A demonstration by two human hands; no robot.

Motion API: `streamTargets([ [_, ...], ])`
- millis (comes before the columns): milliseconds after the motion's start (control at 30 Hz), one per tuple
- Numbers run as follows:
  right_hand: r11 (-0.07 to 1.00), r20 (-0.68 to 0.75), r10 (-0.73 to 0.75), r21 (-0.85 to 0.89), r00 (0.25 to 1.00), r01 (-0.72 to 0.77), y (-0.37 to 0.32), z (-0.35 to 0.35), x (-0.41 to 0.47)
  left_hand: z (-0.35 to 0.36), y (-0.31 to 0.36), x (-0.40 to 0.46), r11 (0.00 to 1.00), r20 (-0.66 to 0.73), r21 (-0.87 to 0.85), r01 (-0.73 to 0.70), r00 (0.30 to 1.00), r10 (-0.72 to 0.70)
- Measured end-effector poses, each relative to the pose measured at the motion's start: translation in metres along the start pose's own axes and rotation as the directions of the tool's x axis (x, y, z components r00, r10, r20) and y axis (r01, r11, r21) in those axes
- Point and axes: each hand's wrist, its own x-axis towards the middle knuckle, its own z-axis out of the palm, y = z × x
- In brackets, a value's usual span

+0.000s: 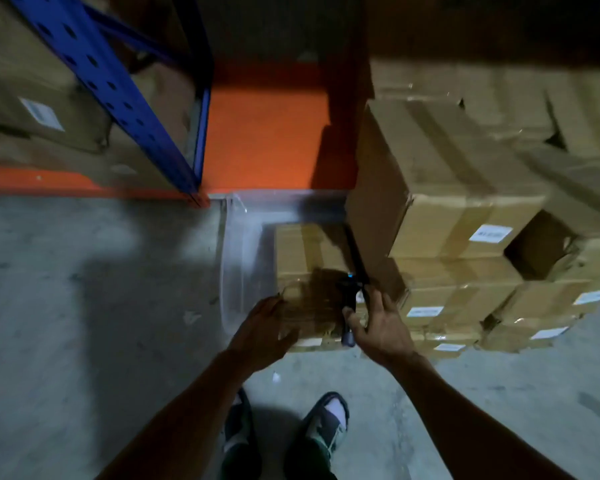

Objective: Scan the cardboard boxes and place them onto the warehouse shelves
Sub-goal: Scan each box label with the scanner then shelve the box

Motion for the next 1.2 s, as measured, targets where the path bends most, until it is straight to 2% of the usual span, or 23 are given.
streamTargets([
  [167,0.988,-0.049,0.141,0.076,0.989,-0.137,0.019,0.063,0.049,0.083,-0.051,0.027,0.994,0.015,-0.003,-0.113,0.994,0.113],
  [300,0.98,-0.095,0.173,0.118,0.98,-0.161,0.024,0.095,0.067,0.119,-0.069,0.024,0.971,-0.159,0.022,-0.24,0.958,0.24],
  [433,0.964,-0.151,0.184,0.223,0.971,-0.148,0.026,0.104,0.074,0.13,-0.08,0.025,0.971,-0.218,-0.074,-0.228,0.954,0.208],
  [500,0.938,-0.149,0.218,0.304,0.964,-0.165,0.025,0.098,0.072,0.127,-0.078,0.03,0.966,-0.235,-0.079,-0.247,0.946,0.223],
  [633,0.901,-0.189,0.174,0.426,0.967,-0.079,0.013,0.076,0.059,0.092,-0.078,0.057,0.976,-0.234,-0.07,-0.208,0.954,0.187],
  [833,0.801,-0.248,0.107,0.596,0.963,0.064,-0.018,0.057,0.052,0.002,-0.075,0.14,0.95,-0.254,-0.277,-0.147,0.964,0.075],
  [967,0.752,-0.25,0.051,0.647,0.967,0.128,-0.036,0.062,0.053,-0.015,-0.062,0.184,0.969,-0.347,-0.198,-0.15,0.935,0.074],
  [1033,0.734,-0.276,0.049,0.662,0.96,0.153,-0.044,0.067,0.052,-0.014,-0.072,0.19,0.977,-0.298,-0.144,-0.158,0.948,0.109],
  [1100,0.71,-0.267,0.073,0.69,0.961,0.138,-0.05,0.076,0.048,-0.011,-0.088,0.187,0.97,-0.145,-0.008,-0.242,0.96,0.238],
  [1200,0.689,-0.204,0.067,0.717,0.977,0.103,-0.057,0.091,0.038,-0.013,-0.108,0.182,0.873,0.053,0.264,-0.411,0.909,0.412],
])
